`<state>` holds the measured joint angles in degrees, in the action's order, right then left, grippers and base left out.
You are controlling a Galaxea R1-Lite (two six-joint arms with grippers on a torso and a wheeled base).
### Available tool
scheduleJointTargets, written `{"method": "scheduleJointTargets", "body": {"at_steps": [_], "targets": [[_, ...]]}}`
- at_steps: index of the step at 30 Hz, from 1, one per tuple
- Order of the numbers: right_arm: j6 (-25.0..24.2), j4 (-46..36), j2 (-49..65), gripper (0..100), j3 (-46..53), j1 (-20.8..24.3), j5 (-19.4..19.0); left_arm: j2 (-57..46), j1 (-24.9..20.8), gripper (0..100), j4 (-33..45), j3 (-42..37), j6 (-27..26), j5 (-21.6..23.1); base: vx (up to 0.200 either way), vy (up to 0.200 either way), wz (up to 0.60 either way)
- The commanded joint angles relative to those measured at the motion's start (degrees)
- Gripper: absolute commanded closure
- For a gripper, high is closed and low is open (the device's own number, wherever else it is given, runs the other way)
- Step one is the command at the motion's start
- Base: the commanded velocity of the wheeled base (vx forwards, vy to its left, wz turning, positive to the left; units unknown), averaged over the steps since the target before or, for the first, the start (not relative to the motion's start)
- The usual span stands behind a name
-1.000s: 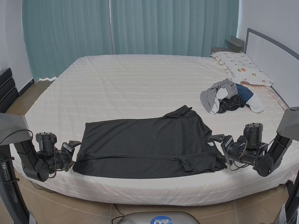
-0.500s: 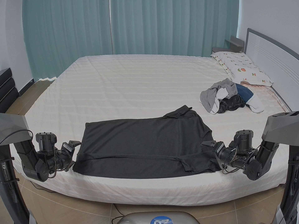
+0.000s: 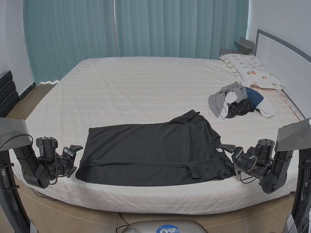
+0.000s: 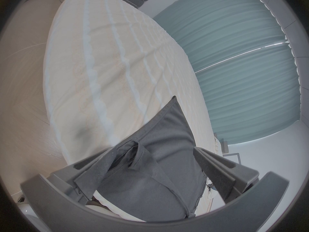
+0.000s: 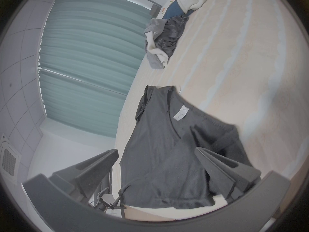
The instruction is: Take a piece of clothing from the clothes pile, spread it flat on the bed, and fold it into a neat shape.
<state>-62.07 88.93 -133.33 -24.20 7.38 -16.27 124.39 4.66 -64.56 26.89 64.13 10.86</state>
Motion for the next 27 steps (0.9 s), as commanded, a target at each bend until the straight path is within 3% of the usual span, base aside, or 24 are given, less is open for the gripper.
{"method": "scheduleJointTargets", "body": {"at_steps": [1, 10, 16, 22, 27], "targets": [[-0.2, 0.7, -1.0, 0, -0.3, -1.4, -0.1, -0.2, 0.1, 0, 0.0, -0.2, 0.1, 0.0, 0.200, 0.000, 0.00], [0.5, 0.7, -3.2, 0, -0.6, -0.8, 0.1, -3.5, -0.4, 0, 0.7, -1.9, -0.6, 0.1, 0.022, 0.000, 0.00], [0.6, 0.7, -3.3, 0, -0.6, -0.7, 0.2, -14.6, 0.0, 0, 2.7, -5.5, -1.6, 0.7, 0.000, 0.000, 0.00], [1.0, 0.7, -3.7, 0, -0.6, -0.1, 0.5, -14.4, -9.4, 0, 6.8, -5.7, 0.0, 0.4, 0.000, 0.000, 0.00], [1.0, 0.7, -3.8, 0, -0.6, -0.1, 0.5, -10.2, -13.7, 0, 6.7, -5.9, 1.3, 0.1, 0.000, 0.000, 0.00]]}}
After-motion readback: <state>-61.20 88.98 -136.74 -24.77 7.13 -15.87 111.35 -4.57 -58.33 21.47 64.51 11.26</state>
